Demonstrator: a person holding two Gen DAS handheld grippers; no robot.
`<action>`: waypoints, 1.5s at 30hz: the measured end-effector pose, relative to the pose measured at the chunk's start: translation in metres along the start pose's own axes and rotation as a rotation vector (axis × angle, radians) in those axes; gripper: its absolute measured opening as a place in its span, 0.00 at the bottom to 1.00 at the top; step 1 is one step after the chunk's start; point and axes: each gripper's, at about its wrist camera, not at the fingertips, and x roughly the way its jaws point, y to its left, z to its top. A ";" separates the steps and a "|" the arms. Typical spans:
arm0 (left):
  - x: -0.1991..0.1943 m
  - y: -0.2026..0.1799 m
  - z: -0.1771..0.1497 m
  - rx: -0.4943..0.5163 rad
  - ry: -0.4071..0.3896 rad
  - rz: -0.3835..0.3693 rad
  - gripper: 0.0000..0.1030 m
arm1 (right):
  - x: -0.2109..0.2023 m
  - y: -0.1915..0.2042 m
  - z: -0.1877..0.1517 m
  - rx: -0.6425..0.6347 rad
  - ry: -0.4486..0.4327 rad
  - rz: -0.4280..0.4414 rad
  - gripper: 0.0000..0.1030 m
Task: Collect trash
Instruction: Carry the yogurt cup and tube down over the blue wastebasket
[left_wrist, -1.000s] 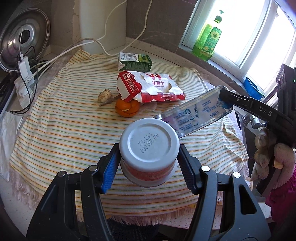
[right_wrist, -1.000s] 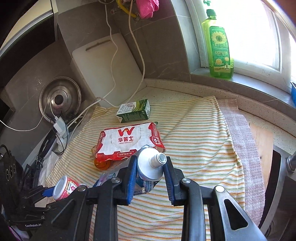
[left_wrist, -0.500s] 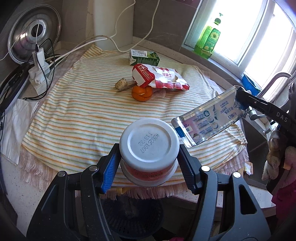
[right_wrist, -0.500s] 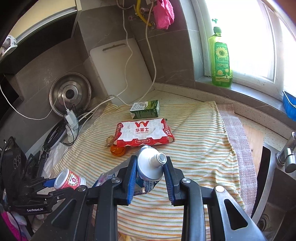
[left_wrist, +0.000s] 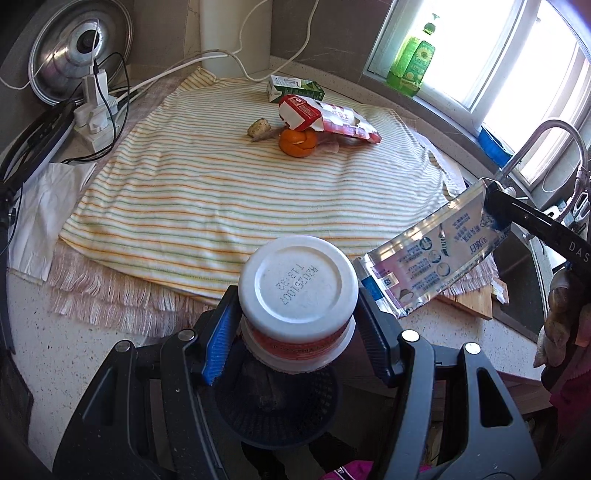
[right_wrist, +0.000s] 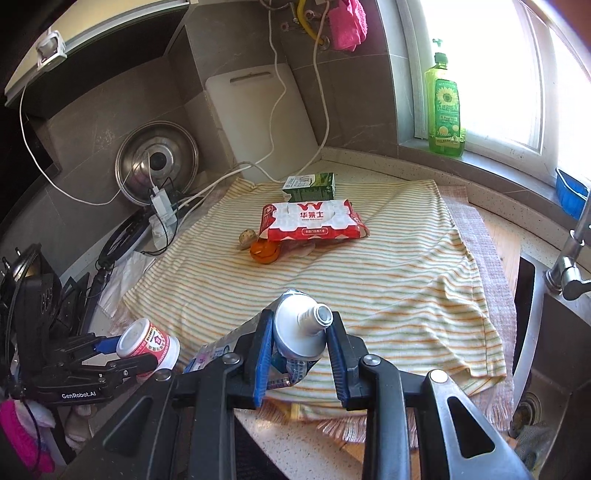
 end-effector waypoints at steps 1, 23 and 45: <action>-0.001 0.002 -0.003 -0.001 0.004 -0.001 0.61 | -0.001 0.002 -0.004 0.000 0.005 0.001 0.27; 0.023 0.023 -0.077 -0.011 0.139 -0.018 0.61 | -0.005 0.054 -0.087 -0.075 0.106 -0.053 0.27; 0.079 0.025 -0.122 0.004 0.266 0.000 0.61 | 0.037 0.084 -0.156 -0.197 0.250 -0.109 0.28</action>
